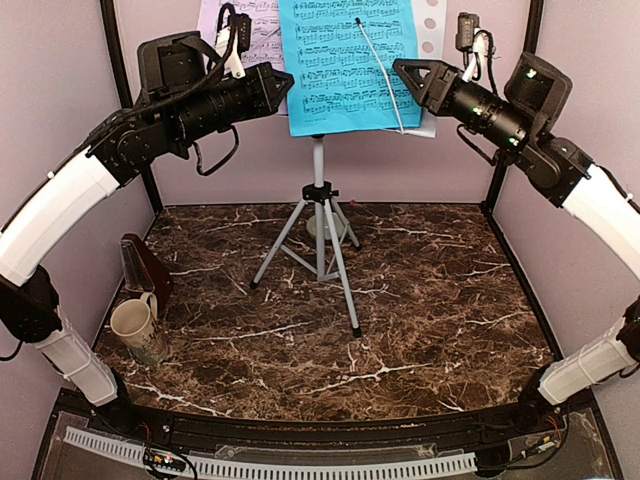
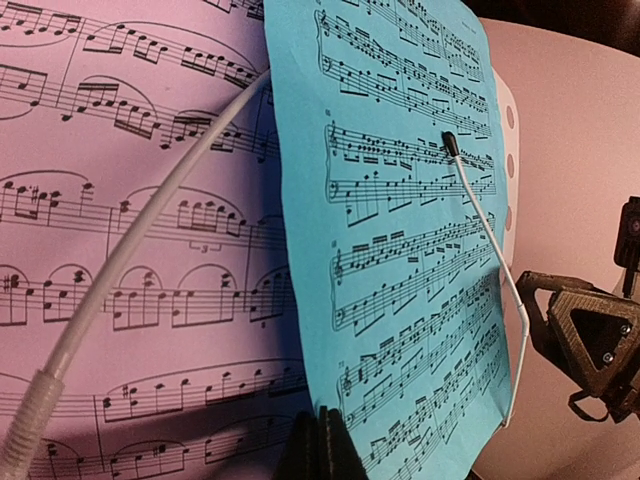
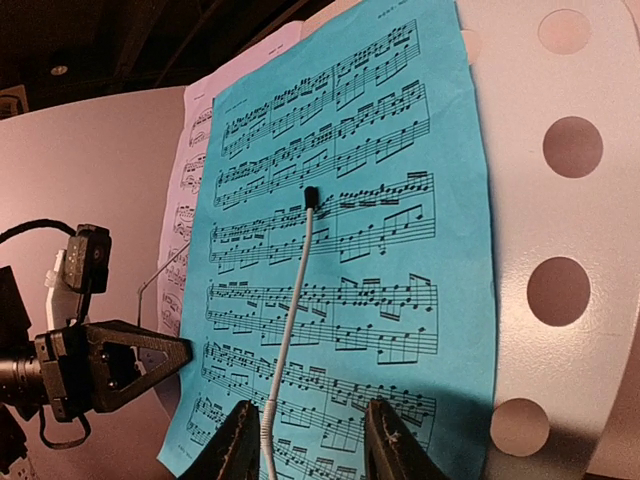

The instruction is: Set up the instrument practice props

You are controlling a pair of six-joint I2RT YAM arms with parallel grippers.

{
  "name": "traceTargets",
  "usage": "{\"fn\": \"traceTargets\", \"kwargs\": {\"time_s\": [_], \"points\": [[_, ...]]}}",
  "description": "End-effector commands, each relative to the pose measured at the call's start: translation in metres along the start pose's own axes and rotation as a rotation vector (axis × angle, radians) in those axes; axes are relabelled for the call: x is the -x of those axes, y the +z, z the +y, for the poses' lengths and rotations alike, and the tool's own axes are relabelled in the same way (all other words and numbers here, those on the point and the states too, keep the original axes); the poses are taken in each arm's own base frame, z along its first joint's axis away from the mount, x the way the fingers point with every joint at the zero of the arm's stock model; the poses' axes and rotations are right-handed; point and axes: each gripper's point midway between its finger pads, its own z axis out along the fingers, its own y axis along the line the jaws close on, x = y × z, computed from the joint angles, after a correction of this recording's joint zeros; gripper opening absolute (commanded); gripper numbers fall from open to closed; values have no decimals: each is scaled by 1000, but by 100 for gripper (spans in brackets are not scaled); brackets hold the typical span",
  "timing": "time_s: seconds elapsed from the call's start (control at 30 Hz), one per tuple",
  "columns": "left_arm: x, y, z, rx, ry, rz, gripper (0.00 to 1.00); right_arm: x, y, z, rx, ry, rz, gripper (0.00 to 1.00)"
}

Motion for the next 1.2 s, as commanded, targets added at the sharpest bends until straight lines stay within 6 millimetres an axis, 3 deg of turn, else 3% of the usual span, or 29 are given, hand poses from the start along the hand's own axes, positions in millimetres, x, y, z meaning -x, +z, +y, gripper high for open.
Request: {"fn": "traceTargets", "kwargs": {"time_s": [0.0,0.67,0.83,1.17], "points": [[18,-8,-10,-42,35,-48,0,15,6,7,-21,-25,3,38],[17,-6,-13,-60,85,-53,0,13,32,17,-45,-18,18,32],[18,-6,-13,-63,94,-58,0,14,36,17,-50,-12,4,25],[18,-5,-10,-42,118,-62,0,14,35,16,-51,-23,-22,0]]}}
